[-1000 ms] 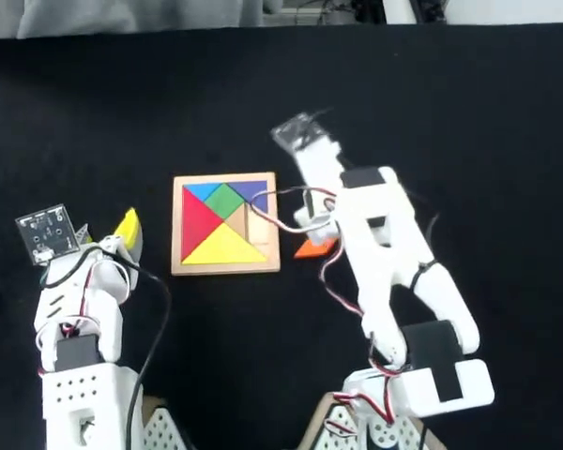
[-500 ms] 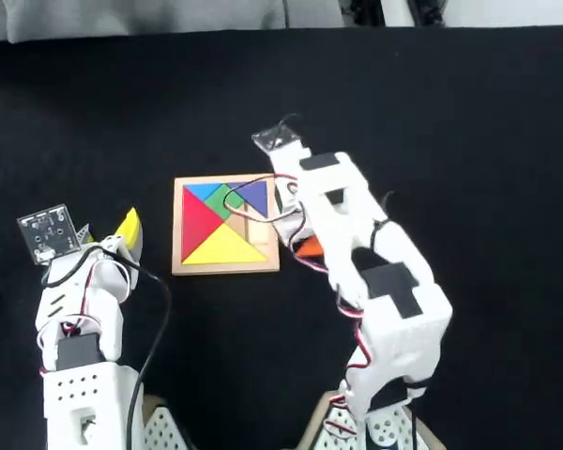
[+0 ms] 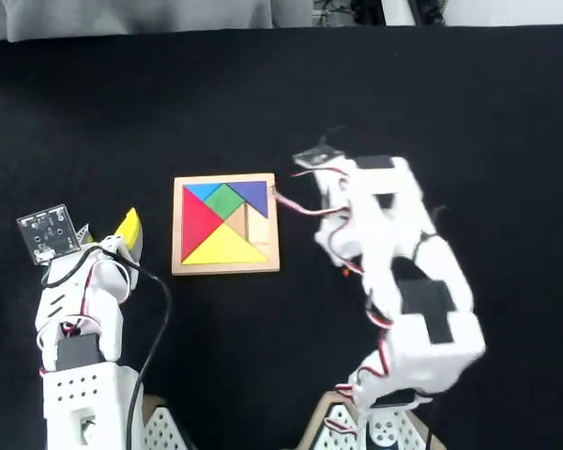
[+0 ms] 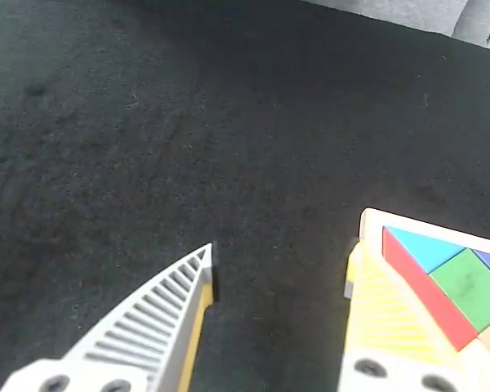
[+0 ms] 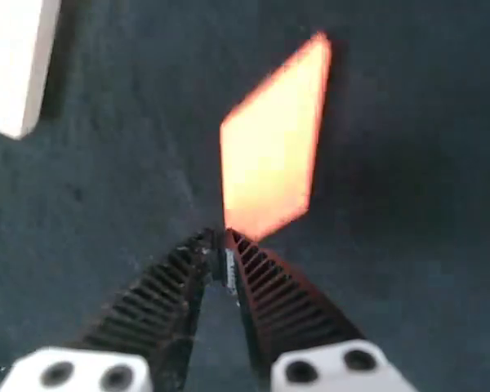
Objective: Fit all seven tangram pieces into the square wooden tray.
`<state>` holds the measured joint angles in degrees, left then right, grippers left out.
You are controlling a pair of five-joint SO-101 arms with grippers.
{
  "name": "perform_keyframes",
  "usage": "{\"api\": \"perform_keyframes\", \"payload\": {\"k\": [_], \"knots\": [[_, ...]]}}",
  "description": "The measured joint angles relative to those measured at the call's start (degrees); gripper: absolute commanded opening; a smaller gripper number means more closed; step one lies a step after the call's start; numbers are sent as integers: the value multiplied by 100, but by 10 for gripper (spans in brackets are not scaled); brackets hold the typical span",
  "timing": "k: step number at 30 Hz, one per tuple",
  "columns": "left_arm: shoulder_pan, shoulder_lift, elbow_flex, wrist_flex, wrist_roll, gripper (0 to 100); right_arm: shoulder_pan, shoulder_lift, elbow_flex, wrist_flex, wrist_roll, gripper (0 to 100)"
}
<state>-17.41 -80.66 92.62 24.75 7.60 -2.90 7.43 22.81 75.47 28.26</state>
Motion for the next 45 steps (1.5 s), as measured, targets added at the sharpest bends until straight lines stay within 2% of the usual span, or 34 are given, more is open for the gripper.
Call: {"api": "perform_keyframes", "payload": {"k": [3, 7, 12, 22, 30, 45], "knots": [[0, 0, 0, 0, 0, 263, 9, -835, 167, 123, 105, 15], [0, 0, 0, 0, 0, 263, -422, -2119, 730, 9, 123, 28], [26, 0, 0, 0, 0, 263, -941, -2760, 1820, -756, 141, 227], [26, 0, 0, 0, 0, 263, -976, -1785, 1960, -1600, 62, 227], [26, 0, 0, 0, 0, 263, -976, -897, 1495, -1679, 62, 227], [26, 0, 0, 0, 0, 263, -932, -1037, 1354, -1697, 237, 230]]}}
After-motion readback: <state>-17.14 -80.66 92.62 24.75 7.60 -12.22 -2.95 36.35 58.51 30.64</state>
